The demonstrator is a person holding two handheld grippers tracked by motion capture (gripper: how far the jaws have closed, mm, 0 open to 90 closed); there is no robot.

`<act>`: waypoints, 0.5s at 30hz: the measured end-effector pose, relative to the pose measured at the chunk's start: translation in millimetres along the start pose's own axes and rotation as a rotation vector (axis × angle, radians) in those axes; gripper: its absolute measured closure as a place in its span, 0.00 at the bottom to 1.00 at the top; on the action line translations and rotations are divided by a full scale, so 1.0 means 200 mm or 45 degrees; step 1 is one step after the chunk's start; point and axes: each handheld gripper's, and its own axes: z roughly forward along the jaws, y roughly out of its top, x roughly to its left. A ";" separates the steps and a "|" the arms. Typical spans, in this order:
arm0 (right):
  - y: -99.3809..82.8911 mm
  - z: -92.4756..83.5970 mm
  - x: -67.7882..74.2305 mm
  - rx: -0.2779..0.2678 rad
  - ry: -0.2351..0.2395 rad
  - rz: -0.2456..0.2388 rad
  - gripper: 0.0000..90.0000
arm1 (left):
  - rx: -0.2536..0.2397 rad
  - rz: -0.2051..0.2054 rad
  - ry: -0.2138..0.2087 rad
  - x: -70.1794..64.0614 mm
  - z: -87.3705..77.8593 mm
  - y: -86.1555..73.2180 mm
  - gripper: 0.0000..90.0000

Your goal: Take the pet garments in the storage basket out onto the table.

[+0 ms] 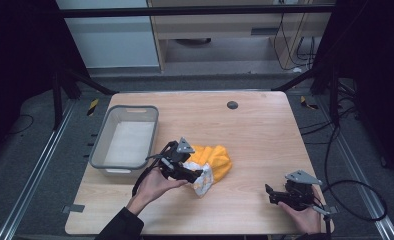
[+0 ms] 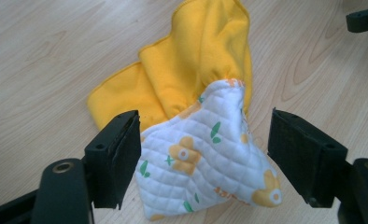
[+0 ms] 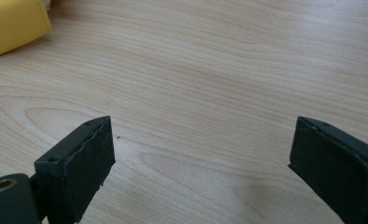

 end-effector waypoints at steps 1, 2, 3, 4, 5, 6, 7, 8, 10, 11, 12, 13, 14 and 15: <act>0.00 0.00 0.00 0.000 0.000 0.000 0.07 | 0.000 0.000 0.000 0.00 0.00 0.00 0.28; 0.00 0.00 0.00 -0.002 0.001 0.002 0.07 | -0.010 -0.010 -0.005 0.01 -0.02 -0.03 0.28; 0.00 0.00 0.00 -0.001 0.000 0.003 0.07 | -0.010 -0.010 -0.005 0.01 -0.02 -0.03 0.28; 0.00 0.00 0.00 -0.001 0.000 -0.001 0.07 | -0.030 -0.022 -0.002 0.01 -0.04 -0.06 0.28; 0.00 0.00 0.00 0.001 0.003 0.005 0.07 | -0.041 -0.031 -0.001 0.02 -0.05 -0.07 0.28; 0.00 0.00 0.00 0.000 0.001 0.001 0.07 | -0.051 -0.039 0.005 0.02 -0.06 -0.09 0.28; 0.00 0.00 0.00 0.000 0.001 0.000 0.07 | -0.064 -0.046 0.011 0.02 -0.07 -0.11 0.28; 0.00 0.00 0.00 0.002 0.003 0.007 0.07 | -0.077 -0.055 0.017 0.03 -0.07 -0.13 0.28; 0.00 0.00 0.00 0.000 -0.001 -0.001 0.07 | -0.110 -0.072 0.025 0.03 -0.09 -0.17 0.28; 0.00 0.00 0.00 -0.001 -0.003 -0.003 0.07 | -0.121 -0.078 0.029 0.03 -0.10 -0.18 0.28; 0.00 0.00 0.00 -0.001 -0.003 -0.004 0.07 | -0.134 -0.083 0.034 0.04 -0.10 -0.20 0.28; 0.00 0.00 0.00 -0.002 -0.004 -0.006 0.07 | -0.150 -0.090 0.036 0.04 -0.11 -0.22 0.28; 0.00 0.00 0.00 -0.003 -0.004 -0.008 0.07 | -0.168 -0.102 0.037 0.04 -0.12 -0.25 0.28; 0.00 0.00 0.00 -0.002 -0.005 -0.005 0.07 | -0.177 -0.112 0.038 0.04 -0.12 -0.26 0.28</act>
